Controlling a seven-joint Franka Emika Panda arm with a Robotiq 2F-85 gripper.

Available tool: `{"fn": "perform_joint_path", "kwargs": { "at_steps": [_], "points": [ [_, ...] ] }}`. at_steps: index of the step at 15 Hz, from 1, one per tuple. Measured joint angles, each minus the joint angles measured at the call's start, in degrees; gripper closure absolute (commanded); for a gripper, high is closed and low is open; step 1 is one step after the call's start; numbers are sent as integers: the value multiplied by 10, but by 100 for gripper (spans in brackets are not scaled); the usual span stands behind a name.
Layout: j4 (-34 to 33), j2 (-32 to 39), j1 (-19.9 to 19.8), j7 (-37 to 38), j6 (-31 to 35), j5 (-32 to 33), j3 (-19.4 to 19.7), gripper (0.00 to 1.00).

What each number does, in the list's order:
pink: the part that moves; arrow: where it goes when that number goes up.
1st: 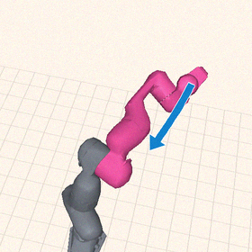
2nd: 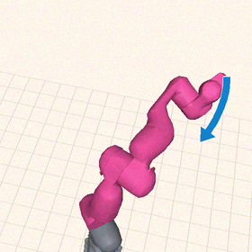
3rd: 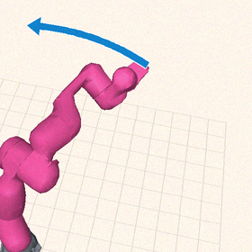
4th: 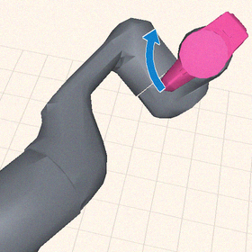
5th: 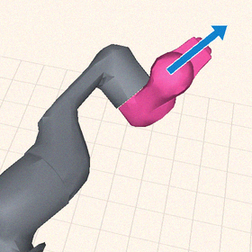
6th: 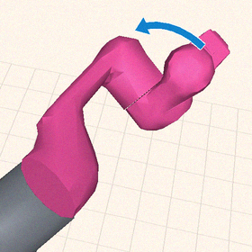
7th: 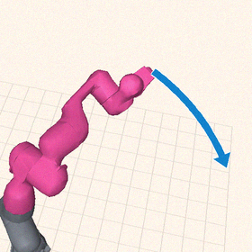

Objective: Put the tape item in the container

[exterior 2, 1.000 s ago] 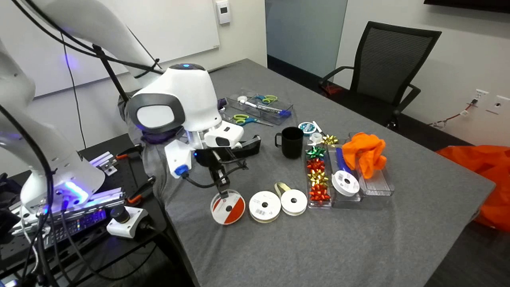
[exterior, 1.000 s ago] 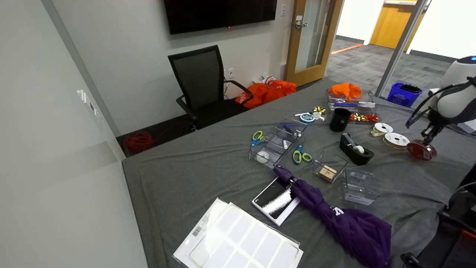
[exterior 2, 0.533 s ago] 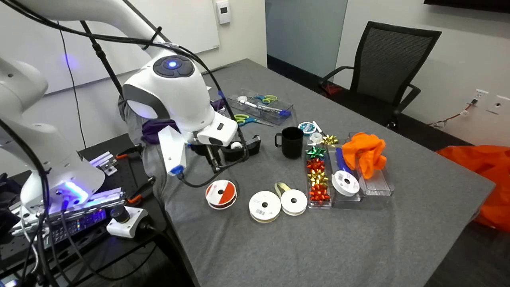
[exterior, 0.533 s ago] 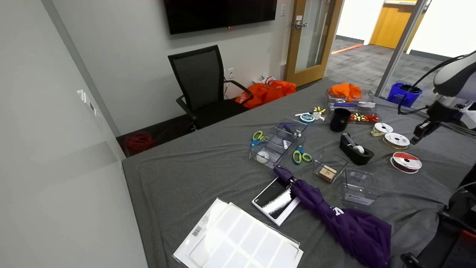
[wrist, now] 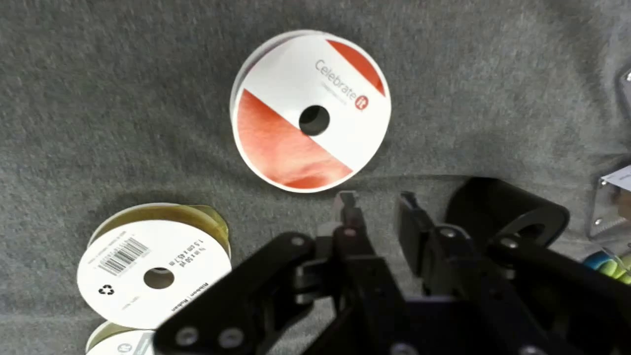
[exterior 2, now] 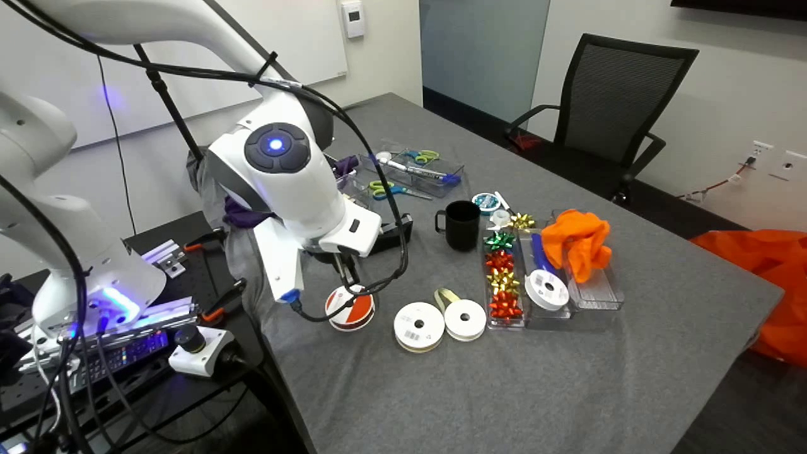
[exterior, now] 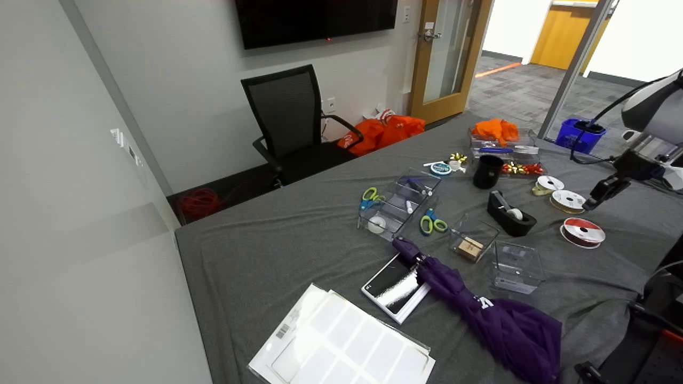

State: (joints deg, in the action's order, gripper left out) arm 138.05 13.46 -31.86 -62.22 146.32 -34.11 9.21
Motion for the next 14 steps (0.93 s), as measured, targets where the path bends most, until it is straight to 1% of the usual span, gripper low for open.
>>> {"fn": "perform_joint_path", "kwargs": {
  "at_steps": [4,6,8,10,14],
  "points": [
    [-22,29,6,12,0,72,28,16],
    [-35,44,6,13,0,95,35,2],
    [-50,60,3,7,0,98,36,0],
    [-63,81,-4,-3,0,95,32,0],
    [-91,133,-30,-22,-1,87,10,0]
  ]
}}
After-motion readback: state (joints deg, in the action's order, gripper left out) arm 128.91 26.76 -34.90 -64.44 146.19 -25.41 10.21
